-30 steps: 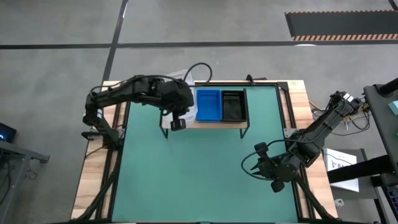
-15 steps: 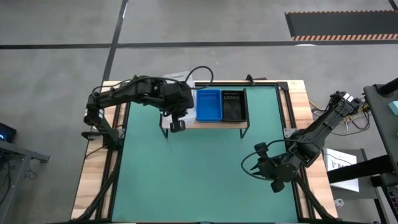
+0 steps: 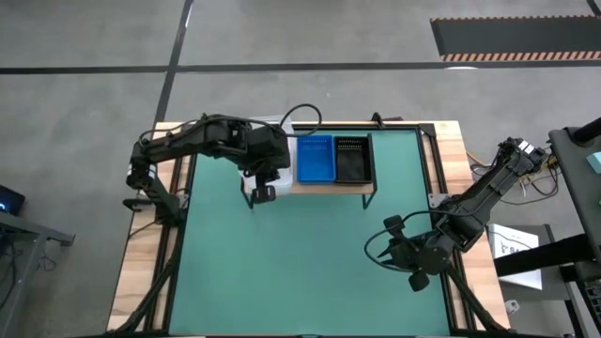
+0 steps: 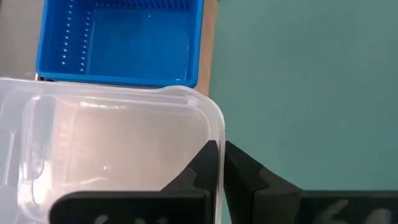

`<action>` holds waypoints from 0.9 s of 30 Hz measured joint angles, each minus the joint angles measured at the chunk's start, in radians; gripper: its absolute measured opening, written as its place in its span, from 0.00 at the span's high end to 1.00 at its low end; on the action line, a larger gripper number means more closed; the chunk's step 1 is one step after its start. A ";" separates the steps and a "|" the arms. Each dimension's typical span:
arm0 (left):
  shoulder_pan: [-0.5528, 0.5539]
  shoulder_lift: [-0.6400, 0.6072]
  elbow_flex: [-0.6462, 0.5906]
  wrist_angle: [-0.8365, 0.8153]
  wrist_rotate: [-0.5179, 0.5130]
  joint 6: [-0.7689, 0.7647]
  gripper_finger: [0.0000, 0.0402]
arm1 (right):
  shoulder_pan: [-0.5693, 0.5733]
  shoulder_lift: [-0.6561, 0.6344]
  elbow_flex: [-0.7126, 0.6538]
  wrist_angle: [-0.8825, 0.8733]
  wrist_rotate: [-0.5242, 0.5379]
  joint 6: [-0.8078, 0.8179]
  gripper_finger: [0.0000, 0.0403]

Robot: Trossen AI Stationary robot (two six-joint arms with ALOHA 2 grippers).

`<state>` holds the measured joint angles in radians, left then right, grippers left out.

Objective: Stack baskets on shelf by color
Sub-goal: Stack the transparent bin on top of the transparent bins on the shelf

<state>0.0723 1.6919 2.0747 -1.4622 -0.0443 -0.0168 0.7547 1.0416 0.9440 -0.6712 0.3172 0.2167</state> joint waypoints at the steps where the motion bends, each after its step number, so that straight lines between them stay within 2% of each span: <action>1: 0.000 0.000 0.000 0.000 0.005 0.003 1.00 | 0.000 0.000 0.000 0.000 0.000 0.000 0.85; 5: 0.000 0.000 0.002 0.003 0.014 0.005 0.92 | 0.000 0.000 0.000 0.000 0.000 0.000 0.85; 12: 0.000 -0.002 0.007 0.003 0.014 0.005 0.67 | 0.000 0.000 0.000 0.000 0.000 0.000 0.85; 16: -0.003 -0.021 0.024 0.004 0.014 0.001 0.60 | 0.000 0.000 0.000 0.000 0.000 0.000 0.85; 19: -0.013 -0.055 0.018 0.019 0.004 0.021 0.60 | 0.000 0.000 -0.004 0.000 0.000 0.000 0.85; 21: -0.027 -0.078 0.004 0.033 -0.052 0.037 0.64 | 0.000 0.000 -0.010 0.003 0.000 0.000 0.85; 27: -0.073 -0.129 -0.048 0.068 -0.173 0.077 0.82 | 0.000 0.000 -0.026 0.029 0.011 -0.005 0.85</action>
<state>-0.0012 1.5625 2.0266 -1.3943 -0.2174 0.0598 0.7544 1.0412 0.9180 -0.6426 0.3280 0.2120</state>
